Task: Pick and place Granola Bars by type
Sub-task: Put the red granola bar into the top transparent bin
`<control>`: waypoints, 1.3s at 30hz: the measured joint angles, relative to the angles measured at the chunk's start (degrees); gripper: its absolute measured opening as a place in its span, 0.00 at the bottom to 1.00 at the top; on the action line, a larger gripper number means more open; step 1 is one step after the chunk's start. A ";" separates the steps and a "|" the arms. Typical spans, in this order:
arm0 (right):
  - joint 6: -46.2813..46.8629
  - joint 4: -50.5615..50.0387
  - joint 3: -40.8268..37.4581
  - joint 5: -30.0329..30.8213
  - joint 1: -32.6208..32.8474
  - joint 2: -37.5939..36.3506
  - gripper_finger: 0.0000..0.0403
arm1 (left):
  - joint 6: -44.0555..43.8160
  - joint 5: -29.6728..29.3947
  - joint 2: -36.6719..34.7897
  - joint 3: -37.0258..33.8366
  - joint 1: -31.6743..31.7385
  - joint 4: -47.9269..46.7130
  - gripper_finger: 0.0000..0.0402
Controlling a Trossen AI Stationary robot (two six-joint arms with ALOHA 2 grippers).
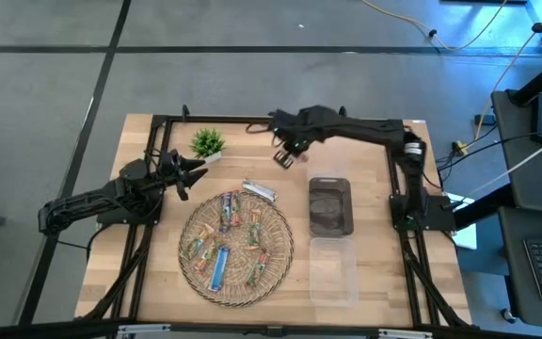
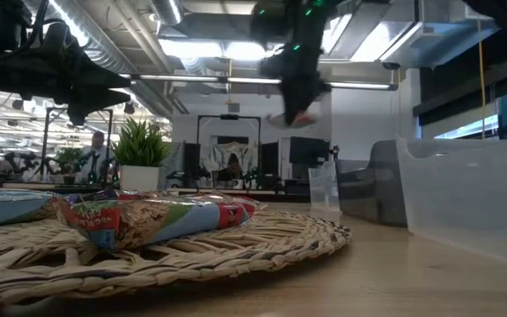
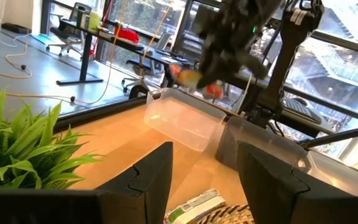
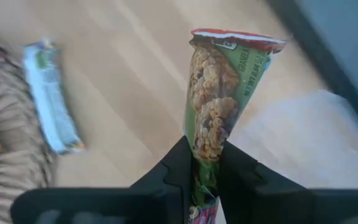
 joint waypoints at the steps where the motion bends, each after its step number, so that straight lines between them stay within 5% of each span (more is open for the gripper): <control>1: 0.82 -1.82 0.00 0.92 -0.46 -1.16 0.16 | 0.00 0.00 0.00 0.00 0.00 0.00 0.42; 9: 4.04 -4.73 -7.68 7.65 -3.13 -9.95 0.16 | 0.00 0.00 0.00 0.00 0.00 0.00 0.42; 23: 5.35 22.97 -35.44 7.34 -7.76 -14.40 0.16 | 0.00 -0.04 0.00 0.00 0.00 0.00 0.42; 39: 2.24 27.67 -39.23 7.14 -8.40 -14.41 0.16 | 0.00 -0.07 0.00 0.00 0.00 0.00 0.42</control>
